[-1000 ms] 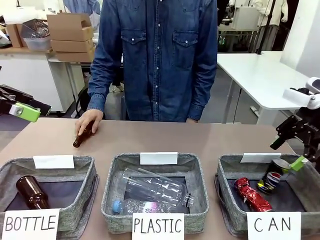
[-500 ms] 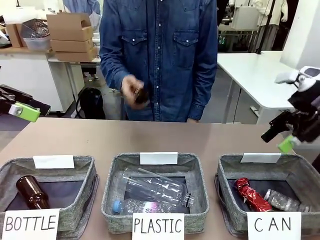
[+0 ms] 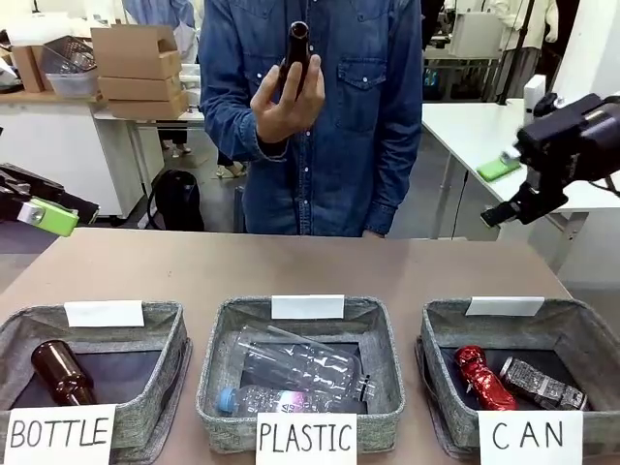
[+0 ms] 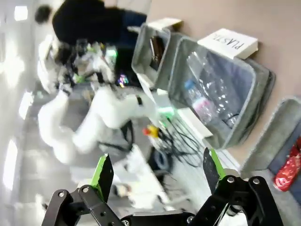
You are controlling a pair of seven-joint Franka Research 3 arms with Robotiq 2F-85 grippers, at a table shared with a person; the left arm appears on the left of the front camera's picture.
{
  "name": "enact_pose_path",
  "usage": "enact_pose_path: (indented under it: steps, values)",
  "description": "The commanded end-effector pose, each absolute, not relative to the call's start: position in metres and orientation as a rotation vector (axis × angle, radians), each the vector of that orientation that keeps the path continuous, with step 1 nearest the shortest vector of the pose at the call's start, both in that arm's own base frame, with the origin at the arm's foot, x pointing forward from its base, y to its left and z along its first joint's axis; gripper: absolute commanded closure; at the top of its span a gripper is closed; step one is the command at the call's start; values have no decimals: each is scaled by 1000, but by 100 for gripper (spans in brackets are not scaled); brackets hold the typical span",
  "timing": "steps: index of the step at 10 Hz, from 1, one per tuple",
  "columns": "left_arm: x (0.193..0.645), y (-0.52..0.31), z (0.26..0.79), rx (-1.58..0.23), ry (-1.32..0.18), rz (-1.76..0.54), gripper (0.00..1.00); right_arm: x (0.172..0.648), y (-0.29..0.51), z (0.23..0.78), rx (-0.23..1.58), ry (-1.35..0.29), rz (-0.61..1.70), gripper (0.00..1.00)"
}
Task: Sort the can waste into the basket.
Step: Pick up the can waste from the table and place it in the right Fabric basket.
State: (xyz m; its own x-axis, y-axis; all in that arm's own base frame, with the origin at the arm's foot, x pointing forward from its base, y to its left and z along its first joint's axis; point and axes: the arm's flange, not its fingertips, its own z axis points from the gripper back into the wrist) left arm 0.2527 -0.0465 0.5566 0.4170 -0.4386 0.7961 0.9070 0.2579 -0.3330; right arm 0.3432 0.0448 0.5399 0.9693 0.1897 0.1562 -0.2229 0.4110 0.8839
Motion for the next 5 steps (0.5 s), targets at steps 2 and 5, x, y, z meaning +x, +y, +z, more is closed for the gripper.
enact_pose_path:
  steps: [2, 5]
  values:
    - [254, -48, 557, -904, -651, -1007, 0, 337, 47, 541, 1074, -57, 431, 0]
    - [254, -48, 557, -904, -651, -1007, 0, 337, 47, 541, 1074, -57, 431, 0]
